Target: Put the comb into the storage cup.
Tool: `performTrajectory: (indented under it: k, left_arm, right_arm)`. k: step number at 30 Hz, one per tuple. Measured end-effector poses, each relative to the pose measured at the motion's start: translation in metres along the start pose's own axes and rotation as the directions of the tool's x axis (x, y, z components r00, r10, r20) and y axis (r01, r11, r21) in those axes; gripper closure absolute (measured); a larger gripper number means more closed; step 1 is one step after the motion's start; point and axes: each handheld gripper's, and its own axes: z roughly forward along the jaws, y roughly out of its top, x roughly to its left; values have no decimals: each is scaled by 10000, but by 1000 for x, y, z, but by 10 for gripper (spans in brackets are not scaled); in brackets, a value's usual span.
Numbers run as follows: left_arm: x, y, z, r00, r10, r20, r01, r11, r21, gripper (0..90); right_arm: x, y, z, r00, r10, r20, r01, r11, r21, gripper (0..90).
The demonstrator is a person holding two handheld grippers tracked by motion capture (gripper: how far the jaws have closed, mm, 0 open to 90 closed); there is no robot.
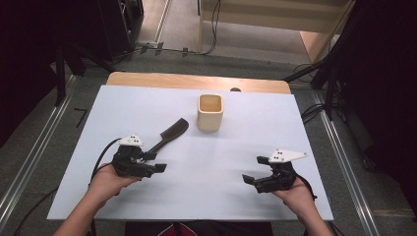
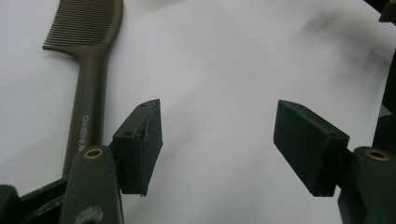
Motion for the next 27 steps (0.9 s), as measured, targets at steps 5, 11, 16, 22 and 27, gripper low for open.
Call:
performTrajectory:
  k: [5, 11, 16, 22, 27]
  left_arm:
    - [-3, -6, -3, 10000, 65, 16, -65, 10000, -19, 339]
    - [-6, -15, -9, 9999, 124, -78, -124, 9999, 15, 338]
    - [-4, -23, -18, 9995, 158, -292, -159, 9999, -33, 338]
    - [-1, -25, -19, 9994, 81, -347, -83, 10000, -54, 338]
    - [-1, -24, -20, 9993, 49, -359, -51, 10000, -60, 336]
  right_arm:
    - [0, 0, 0, 10000, -22, -1, 22, 10000, 26, 65]
    - [0, 0, 0, 10000, -22, -12, 22, 10000, 31, 65]
    - [1, 0, 1, 10000, 0, -17, 0, 10000, 35, 65]
    - [1, 0, 1, 10000, -33, -53, 34, 10000, 65, 65]
    - [1, 0, 2, 10000, -52, -53, 53, 10000, 66, 65]
